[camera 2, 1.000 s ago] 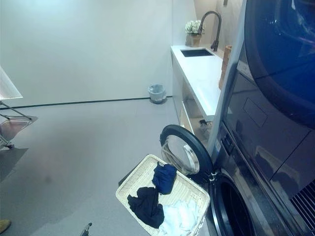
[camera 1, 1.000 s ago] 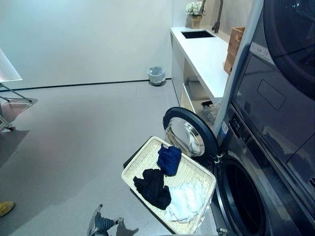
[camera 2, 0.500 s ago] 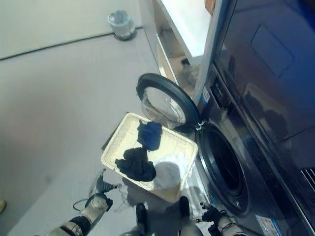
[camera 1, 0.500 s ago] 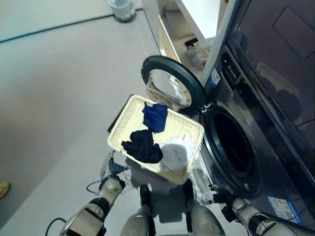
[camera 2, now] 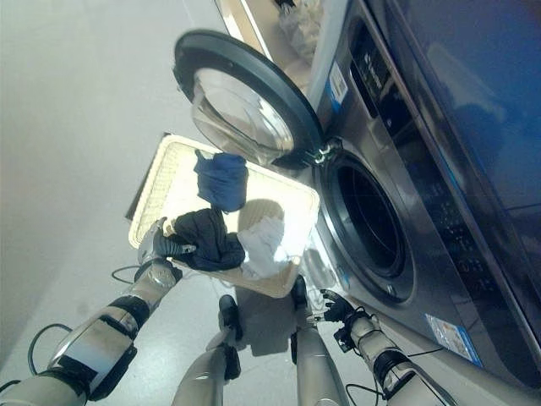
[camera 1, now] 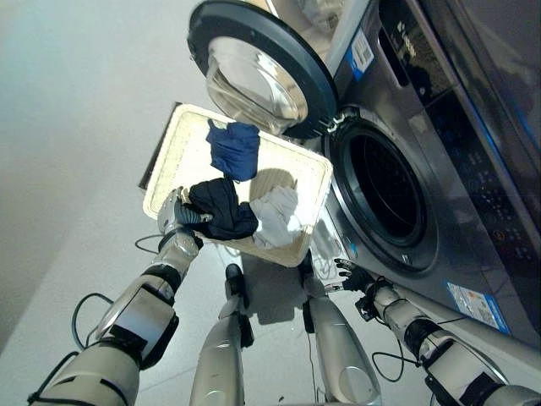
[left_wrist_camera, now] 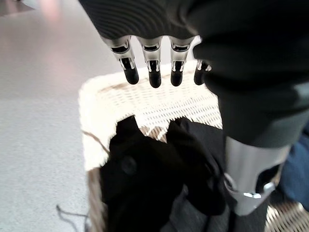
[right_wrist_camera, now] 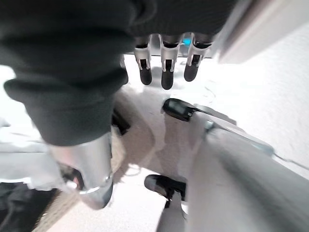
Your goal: Put the clothes into the washing machine.
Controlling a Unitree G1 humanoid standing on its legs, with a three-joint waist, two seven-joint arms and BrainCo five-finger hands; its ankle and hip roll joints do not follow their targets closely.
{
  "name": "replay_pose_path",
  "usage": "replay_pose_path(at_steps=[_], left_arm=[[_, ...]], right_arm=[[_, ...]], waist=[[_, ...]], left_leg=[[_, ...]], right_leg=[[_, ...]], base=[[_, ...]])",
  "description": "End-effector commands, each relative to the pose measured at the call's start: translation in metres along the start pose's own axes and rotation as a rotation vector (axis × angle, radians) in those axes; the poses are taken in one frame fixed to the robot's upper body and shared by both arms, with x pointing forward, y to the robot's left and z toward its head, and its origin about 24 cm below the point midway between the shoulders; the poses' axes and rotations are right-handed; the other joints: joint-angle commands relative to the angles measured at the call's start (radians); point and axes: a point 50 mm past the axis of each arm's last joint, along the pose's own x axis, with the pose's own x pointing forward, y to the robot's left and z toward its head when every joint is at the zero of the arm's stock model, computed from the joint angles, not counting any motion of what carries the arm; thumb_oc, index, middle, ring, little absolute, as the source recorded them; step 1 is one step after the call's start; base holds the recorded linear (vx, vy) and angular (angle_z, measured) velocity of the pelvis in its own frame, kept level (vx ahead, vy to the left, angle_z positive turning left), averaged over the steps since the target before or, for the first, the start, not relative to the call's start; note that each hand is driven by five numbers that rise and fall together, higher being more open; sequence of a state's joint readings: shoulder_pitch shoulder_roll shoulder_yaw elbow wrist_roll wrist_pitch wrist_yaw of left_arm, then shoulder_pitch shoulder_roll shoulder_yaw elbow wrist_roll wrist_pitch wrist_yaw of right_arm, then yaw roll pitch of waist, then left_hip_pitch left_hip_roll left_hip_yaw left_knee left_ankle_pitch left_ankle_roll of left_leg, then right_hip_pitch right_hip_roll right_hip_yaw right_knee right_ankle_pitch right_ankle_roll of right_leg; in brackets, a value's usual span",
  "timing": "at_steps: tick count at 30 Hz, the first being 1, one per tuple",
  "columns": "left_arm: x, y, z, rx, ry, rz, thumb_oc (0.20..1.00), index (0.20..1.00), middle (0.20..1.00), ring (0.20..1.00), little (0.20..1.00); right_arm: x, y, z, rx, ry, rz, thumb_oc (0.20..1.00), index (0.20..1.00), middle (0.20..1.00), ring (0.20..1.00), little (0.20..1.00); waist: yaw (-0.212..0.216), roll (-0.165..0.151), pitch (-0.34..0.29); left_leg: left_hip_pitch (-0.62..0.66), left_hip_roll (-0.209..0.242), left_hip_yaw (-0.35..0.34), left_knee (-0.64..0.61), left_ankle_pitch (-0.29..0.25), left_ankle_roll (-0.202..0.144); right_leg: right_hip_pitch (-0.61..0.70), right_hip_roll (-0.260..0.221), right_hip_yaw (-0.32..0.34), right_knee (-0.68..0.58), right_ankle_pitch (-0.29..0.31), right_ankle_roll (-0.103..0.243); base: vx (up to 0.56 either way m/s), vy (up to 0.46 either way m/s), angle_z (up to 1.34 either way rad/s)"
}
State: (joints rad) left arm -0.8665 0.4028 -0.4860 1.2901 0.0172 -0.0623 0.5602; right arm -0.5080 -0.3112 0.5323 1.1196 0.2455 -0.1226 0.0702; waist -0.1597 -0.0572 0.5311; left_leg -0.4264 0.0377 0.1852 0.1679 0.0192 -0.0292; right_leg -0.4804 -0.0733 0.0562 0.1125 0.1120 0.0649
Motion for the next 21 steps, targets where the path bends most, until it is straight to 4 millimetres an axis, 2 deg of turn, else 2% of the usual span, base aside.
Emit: replay_pose_path(at_steps=[1,7,14,17,20,21], left_arm=[[0.011,0.024,-0.004,0.02,0.021,0.077,1.0,1.0,1.0,1.0,1.0],[0.022,0.039,0.014,0.023,0.005,0.082,1.0,1.0,1.0,1.0,1.0],[0.025,0.038,0.013,0.127,0.089,-0.02,1.0,1.0,1.0,1.0,1.0],[0.026,0.037,0.008,0.297,0.185,-0.16,1.0,1.0,1.0,1.0,1.0],[0.024,0.036,0.003,0.441,0.223,-0.225,1.0,1.0,1.0,1.0,1.0],[0.024,0.036,0.002,0.534,0.243,-0.267,1.0,1.0,1.0,1.0,1.0]], right_arm=[[0.0,0.012,0.007,0.017,-0.05,0.021,1.0,1.0,1.0,1.0,1.0],[0.0,0.011,0.016,0.037,-0.107,0.01,1.0,1.0,1.0,1.0,1.0],[-0.001,0.01,0.029,0.069,-0.171,0.006,1.0,1.0,1.0,1.0,1.0],[-0.002,0.01,0.037,0.09,-0.218,0.006,1.0,1.0,1.0,1.0,1.0],[-0.003,0.008,0.039,0.09,-0.229,0.005,1.0,1.0,1.0,1.0,1.0],[-0.003,0.006,0.041,0.086,-0.234,0.005,1.0,1.0,1.0,1.0,1.0]], waist=[[-0.02,-0.064,-0.011],[-0.05,-0.078,-0.011],[-0.076,-0.091,-0.011],[-0.1,-0.103,-0.011],[-0.109,-0.106,-0.011],[-0.114,-0.107,-0.011]], left_leg=[[-0.119,-0.119,0.001,0.224,-0.149,0.04],[-0.228,-0.121,0.0,0.287,-0.168,0.038],[-0.303,-0.127,-0.008,0.319,-0.175,0.039],[-0.347,-0.128,-0.006,0.326,-0.176,0.043],[-0.36,-0.129,-0.005,0.326,-0.177,0.044],[-0.364,-0.129,-0.005,0.323,-0.177,0.044]], right_leg=[[-0.084,0.065,0.014,0.018,0.005,0.02],[-0.19,0.063,0.012,0.042,0.021,0.022],[-0.266,0.065,0.016,0.057,0.04,0.023],[-0.316,0.069,0.022,0.062,0.053,0.024],[-0.333,0.069,0.025,0.063,0.058,0.024],[-0.339,0.069,0.027,0.063,0.06,0.024]], base=[[-0.01,0.015,-0.09],[-0.01,0.006,-0.03],[-0.01,-0.003,-0.05],[0.0,0.002,-0.04],[0.0,0.011,-0.02],[-0.01,0.027,-0.09]])
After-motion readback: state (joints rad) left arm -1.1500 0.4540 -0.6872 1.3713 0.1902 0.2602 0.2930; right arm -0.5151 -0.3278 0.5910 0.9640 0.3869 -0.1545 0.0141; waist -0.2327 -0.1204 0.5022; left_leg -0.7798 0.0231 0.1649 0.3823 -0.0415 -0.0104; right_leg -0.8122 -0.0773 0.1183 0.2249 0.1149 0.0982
